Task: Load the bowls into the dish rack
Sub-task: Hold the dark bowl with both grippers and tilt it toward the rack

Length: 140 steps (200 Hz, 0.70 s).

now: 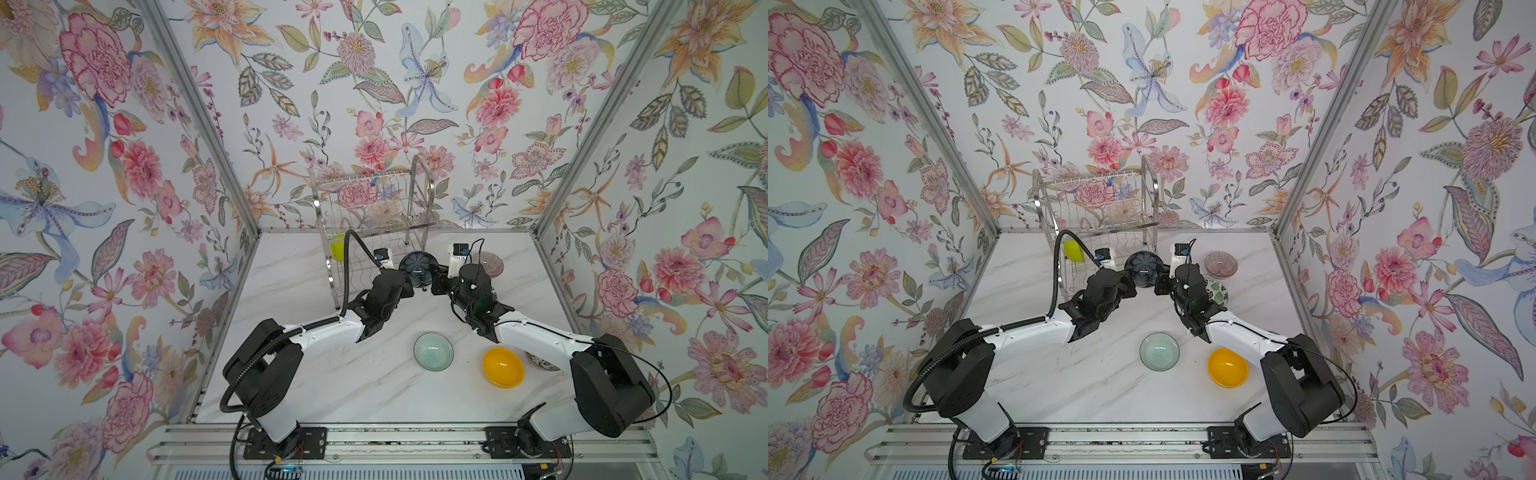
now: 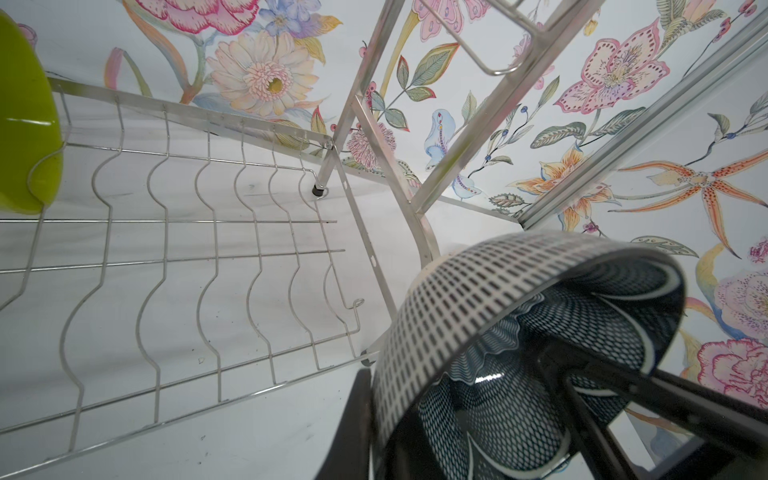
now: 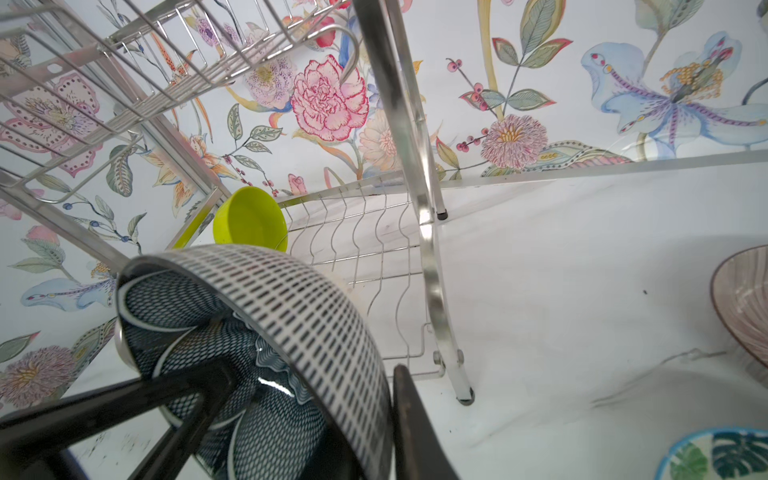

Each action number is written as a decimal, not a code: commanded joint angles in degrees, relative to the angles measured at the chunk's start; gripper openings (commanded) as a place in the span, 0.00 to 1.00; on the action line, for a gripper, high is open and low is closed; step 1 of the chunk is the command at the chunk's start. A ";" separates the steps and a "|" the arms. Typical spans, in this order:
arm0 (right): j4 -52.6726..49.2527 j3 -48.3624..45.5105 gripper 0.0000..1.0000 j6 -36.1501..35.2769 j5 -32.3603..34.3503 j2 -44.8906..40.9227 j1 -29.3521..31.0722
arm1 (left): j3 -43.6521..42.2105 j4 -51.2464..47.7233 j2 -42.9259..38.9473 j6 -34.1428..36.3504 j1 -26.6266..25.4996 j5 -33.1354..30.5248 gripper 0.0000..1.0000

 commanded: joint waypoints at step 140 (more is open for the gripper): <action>-7.24 7.31 0.98 11.07 -8.77 -6.27 -1.02 | -5.10 5.67 -5.97 -0.84 2.80 -10.71 0.00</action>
